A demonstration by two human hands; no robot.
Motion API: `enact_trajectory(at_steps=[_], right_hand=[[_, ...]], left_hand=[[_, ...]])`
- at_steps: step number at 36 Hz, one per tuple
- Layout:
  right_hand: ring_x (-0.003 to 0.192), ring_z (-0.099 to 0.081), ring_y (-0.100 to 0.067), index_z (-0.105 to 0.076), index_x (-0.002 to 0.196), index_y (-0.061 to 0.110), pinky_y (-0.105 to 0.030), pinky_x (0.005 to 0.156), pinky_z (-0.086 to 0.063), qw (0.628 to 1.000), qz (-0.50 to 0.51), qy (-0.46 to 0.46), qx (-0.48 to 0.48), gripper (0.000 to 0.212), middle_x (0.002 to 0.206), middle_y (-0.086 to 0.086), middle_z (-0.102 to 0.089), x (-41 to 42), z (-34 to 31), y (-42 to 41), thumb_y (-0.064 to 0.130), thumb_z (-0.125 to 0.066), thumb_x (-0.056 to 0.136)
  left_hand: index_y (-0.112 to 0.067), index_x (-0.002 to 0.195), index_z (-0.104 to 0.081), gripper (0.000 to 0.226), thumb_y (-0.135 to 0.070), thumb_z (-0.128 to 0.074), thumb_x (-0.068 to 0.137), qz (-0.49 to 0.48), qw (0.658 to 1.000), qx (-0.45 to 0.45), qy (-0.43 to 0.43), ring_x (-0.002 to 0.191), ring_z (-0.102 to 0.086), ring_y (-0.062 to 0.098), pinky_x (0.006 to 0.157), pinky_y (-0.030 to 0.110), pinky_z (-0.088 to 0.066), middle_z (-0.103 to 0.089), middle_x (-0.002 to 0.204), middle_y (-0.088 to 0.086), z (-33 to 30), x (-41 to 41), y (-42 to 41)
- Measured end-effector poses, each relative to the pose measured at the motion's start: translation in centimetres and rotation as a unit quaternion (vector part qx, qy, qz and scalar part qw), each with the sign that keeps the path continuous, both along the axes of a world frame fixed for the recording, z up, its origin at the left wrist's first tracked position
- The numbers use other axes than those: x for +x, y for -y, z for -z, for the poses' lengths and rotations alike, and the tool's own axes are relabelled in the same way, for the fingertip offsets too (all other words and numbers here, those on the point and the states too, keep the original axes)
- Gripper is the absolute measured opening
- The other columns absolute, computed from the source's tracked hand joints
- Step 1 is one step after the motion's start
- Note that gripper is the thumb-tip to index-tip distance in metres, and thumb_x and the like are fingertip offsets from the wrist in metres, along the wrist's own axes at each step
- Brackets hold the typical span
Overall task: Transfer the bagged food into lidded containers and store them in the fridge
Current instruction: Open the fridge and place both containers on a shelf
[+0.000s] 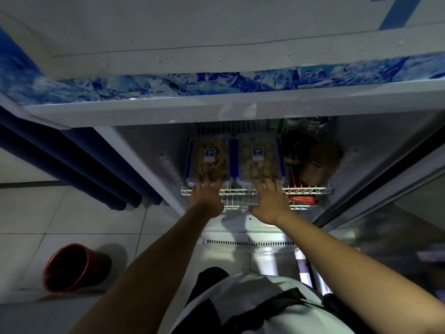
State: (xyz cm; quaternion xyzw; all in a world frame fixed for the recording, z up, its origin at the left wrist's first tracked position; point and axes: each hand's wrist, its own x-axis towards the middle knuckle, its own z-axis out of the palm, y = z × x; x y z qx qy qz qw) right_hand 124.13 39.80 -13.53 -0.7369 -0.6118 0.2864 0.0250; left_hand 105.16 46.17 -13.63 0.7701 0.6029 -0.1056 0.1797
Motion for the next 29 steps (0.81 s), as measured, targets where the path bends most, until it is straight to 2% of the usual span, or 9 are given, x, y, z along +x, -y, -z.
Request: enact_trajectory(at_steps=[4,10,16,19,22,24,27,29], right_hand=[[0.152,0.005,-0.032,-0.009,0.158,0.030,-0.055,0.120,-0.020,1.000,0.001,0.002,0.003,0.092,0.165,0.002,-0.007,0.0,0.0,0.1,0.043,-0.066,0.087],[0.150,-0.006,-0.036,-0.016,0.157,0.028,-0.053,0.117,-0.027,1.000,-0.011,0.010,0.016,0.088,0.162,0.002,-0.018,0.1,-0.3,-0.5,0.040,-0.067,0.086],[0.149,-0.009,-0.035,-0.015,0.156,0.031,-0.056,0.115,-0.027,0.999,-0.020,0.030,0.020,0.089,0.162,0.004,-0.017,0.4,0.2,-0.4,0.040,-0.067,0.084],[0.151,-0.004,-0.033,-0.008,0.157,0.031,-0.060,0.118,-0.018,0.999,-0.025,0.039,0.021,0.094,0.164,0.004,-0.011,0.3,0.3,-0.4,0.043,-0.066,0.084],[0.153,0.008,-0.027,0.004,0.158,0.033,-0.061,0.119,-0.003,0.998,-0.039,0.053,-0.012,0.099,0.168,0.006,0.002,-0.1,0.1,0.5,0.050,-0.063,0.087],[0.153,0.011,-0.023,0.010,0.157,0.038,-0.061,0.118,0.001,0.998,-0.042,0.044,-0.019,0.098,0.168,0.007,0.005,-0.4,-0.2,1.7,0.053,-0.059,0.089],[0.154,0.008,-0.020,0.011,0.155,0.045,-0.061,0.117,-0.002,0.999,-0.021,0.027,0.012,0.095,0.168,0.007,0.000,-0.5,-1.2,4.0,0.052,-0.058,0.090],[0.154,0.007,-0.019,0.007,0.155,0.046,-0.062,0.117,-0.002,0.999,0.004,0.023,0.036,0.093,0.168,0.008,-0.001,-0.9,-1.8,5.9,0.051,-0.059,0.089]], left_hand=[[-0.035,0.159,-0.010,0.086,-0.025,-0.063,0.092,0.000,1.000,-0.011,0.012,0.152,-0.004,0.044,0.123,0.053,-0.010,-0.010,0.167,0.016,-0.3,0.3,-0.1],[-0.037,0.159,-0.008,0.089,-0.013,-0.059,0.090,0.010,0.999,-0.012,0.045,0.152,0.003,0.044,0.124,0.053,-0.007,-0.005,0.168,0.014,-0.2,-0.6,0.1],[-0.033,0.159,-0.014,0.086,-0.013,-0.058,0.088,0.039,0.998,0.002,0.052,0.152,-0.003,0.043,0.123,0.055,-0.011,-0.013,0.167,0.014,0.3,-0.9,0.0],[-0.035,0.159,-0.006,0.093,-0.017,-0.061,0.086,0.041,0.998,0.004,0.039,0.152,0.001,0.043,0.123,0.056,-0.010,-0.004,0.168,0.013,0.2,-1.0,0.3],[-0.036,0.159,0.004,0.099,-0.022,-0.063,0.087,0.050,0.998,-0.040,0.022,0.152,0.007,0.042,0.124,0.055,-0.006,0.003,0.168,0.010,-0.3,-1.1,0.4],[-0.037,0.159,0.003,0.097,-0.027,-0.063,0.090,0.070,0.995,-0.071,0.021,0.153,0.002,0.040,0.124,0.052,-0.011,-0.001,0.169,0.008,-1.2,-1.5,-0.1],[-0.039,0.159,-0.003,0.095,-0.033,-0.067,0.089,0.107,0.989,-0.091,0.047,0.151,-0.018,0.036,0.120,0.050,-0.025,-0.013,0.168,0.006,-2.8,-2.4,-0.8],[-0.041,0.158,-0.004,0.095,-0.036,-0.069,0.088,0.131,0.986,-0.085,0.064,0.151,-0.018,0.033,0.121,0.050,-0.021,-0.014,0.167,0.005,-3.6,-3.3,-0.6]])
